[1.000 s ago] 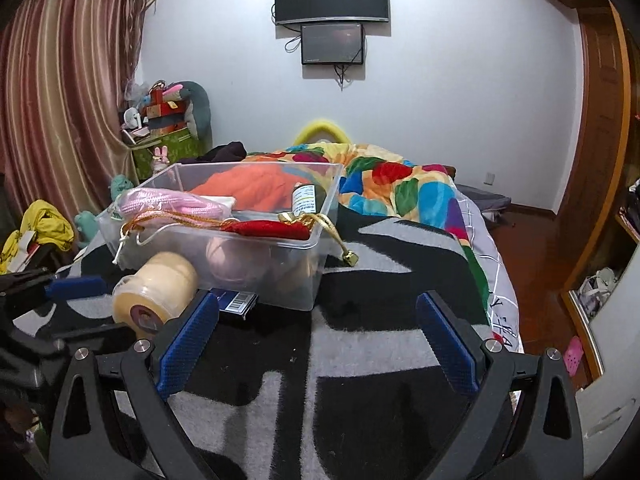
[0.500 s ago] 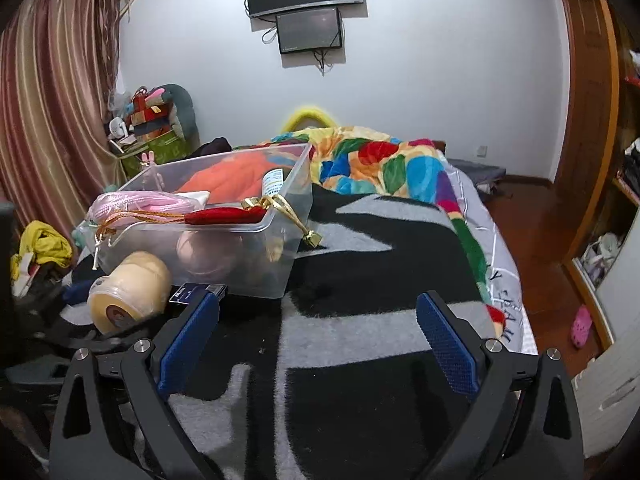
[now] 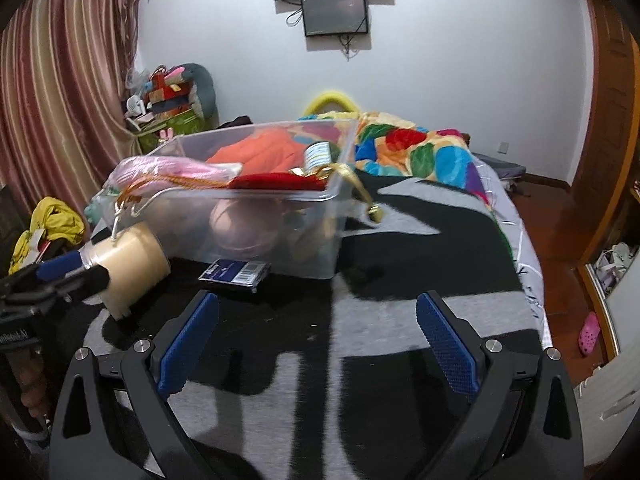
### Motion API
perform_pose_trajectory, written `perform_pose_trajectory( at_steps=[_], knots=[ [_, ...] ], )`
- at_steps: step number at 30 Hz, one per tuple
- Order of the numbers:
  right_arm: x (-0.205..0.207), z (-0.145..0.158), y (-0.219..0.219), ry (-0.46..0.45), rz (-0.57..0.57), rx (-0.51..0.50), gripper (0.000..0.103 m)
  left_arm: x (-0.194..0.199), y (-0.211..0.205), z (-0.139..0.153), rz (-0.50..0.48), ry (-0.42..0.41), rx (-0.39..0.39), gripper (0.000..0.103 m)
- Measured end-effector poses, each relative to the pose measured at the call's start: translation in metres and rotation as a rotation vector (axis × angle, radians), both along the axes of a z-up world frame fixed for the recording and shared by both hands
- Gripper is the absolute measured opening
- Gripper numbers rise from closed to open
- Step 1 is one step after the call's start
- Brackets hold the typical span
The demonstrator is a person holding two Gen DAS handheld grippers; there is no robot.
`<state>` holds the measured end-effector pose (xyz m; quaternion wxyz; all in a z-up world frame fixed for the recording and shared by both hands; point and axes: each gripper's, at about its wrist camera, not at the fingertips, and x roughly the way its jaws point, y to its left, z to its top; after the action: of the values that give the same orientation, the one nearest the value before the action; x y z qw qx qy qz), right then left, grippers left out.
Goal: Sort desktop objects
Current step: 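Move both open tools back toward the cream jar and blue card box, then grasp the cream jar with the left tool while the right tool grasps the blue card box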
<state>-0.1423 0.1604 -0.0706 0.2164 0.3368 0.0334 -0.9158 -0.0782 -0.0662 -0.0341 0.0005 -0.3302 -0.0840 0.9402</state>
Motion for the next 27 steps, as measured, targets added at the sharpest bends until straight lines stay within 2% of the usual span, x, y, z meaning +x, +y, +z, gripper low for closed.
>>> perform_pose_trajectory(
  at_steps=[4, 8, 9, 11, 14, 16, 23, 24, 27],
  knots=[
    [-0.001, -0.004, -0.017, -0.021, 0.045, 0.006, 0.099, 0.003, -0.014, 0.000, -0.012, -0.004, 0.034, 0.098],
    [-0.006, -0.010, -0.036, -0.026, 0.060, 0.055, 0.097, -0.003, -0.003, -0.005, -0.055, -0.028, 0.026, 0.096],
    [-0.007, -0.012, -0.040, -0.029, 0.063, 0.059, 0.097, -0.004, 0.001, -0.007, -0.057, -0.034, 0.016, 0.094],
    [-0.009, -0.014, -0.046, -0.030, 0.060, 0.065, 0.095, -0.010, 0.007, -0.012, -0.072, -0.060, 0.023, 0.081],
    [-0.014, -0.017, -0.055, -0.039, 0.053, 0.086, 0.085, -0.018, 0.003, -0.023, -0.098, -0.098, 0.102, 0.073],
    [-0.019, -0.019, -0.061, -0.061, 0.057, 0.099, 0.081, -0.020, 0.003, -0.025, -0.102, -0.099, 0.125, 0.071],
    [-0.021, -0.022, -0.073, -0.052, 0.049, 0.180, 0.070, -0.026, 0.010, -0.028, -0.105, -0.089, 0.125, 0.068],
    [-0.020, -0.021, -0.072, -0.048, 0.046, 0.176, 0.067, -0.026, 0.011, -0.029, -0.098, -0.085, 0.134, 0.068],
    [-0.019, -0.020, -0.065, -0.059, 0.054, 0.135, 0.048, -0.023, 0.010, -0.030, -0.080, -0.065, 0.140, 0.068]
  ],
)
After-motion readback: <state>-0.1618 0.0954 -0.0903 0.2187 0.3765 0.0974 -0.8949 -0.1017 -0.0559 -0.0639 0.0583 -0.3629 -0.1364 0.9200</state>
